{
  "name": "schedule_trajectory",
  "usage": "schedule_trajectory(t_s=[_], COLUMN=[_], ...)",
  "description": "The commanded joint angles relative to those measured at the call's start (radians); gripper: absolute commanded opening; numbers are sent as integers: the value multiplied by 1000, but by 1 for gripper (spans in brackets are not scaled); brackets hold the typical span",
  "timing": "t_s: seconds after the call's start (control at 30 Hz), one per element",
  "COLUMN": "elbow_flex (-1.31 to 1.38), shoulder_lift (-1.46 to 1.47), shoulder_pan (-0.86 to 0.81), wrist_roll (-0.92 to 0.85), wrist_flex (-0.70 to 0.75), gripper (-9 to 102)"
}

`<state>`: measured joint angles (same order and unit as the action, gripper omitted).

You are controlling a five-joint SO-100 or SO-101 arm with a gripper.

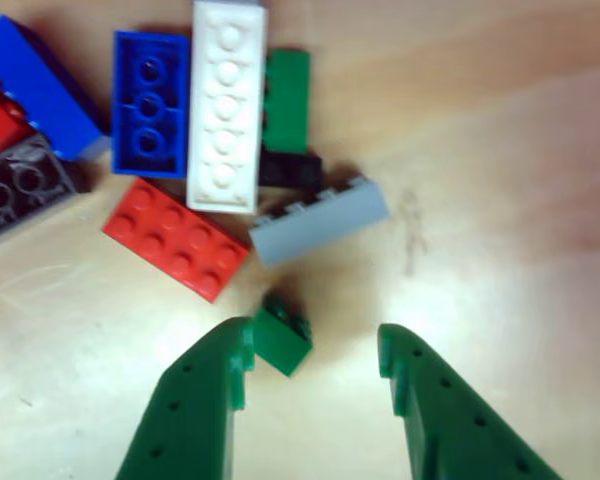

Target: Put all lego bricks in the bin.

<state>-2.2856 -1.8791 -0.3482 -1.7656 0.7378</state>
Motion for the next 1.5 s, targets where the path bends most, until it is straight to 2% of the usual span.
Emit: schedule_trajectory(t_s=[0.0, 0.2, 0.3, 0.37, 0.7, 0.87, 1.0, 1.13, 1.2, 1.33, 1.47], elbow_flex=[-61, -81, -91, -127, -137, -152, -196, -255, -265, -262, -118], shoulder_lift=[25, 29, 31, 32, 29, -57, -91, -97, -94, -112, -394], shoulder_pan=[150, 156, 143, 126, 14, -31, -46, -49, -46, -25, 57], wrist_roll=[14, -2, -17, -41, -115, -147, -158, -158, -153, -35, 278], wrist_flex=[-173, -187, -143, -189, -202, -143, -147, -210, -219, -232, 51], gripper=[17, 14, 14, 14, 15, 15, 14, 10, 1, 0, 0])
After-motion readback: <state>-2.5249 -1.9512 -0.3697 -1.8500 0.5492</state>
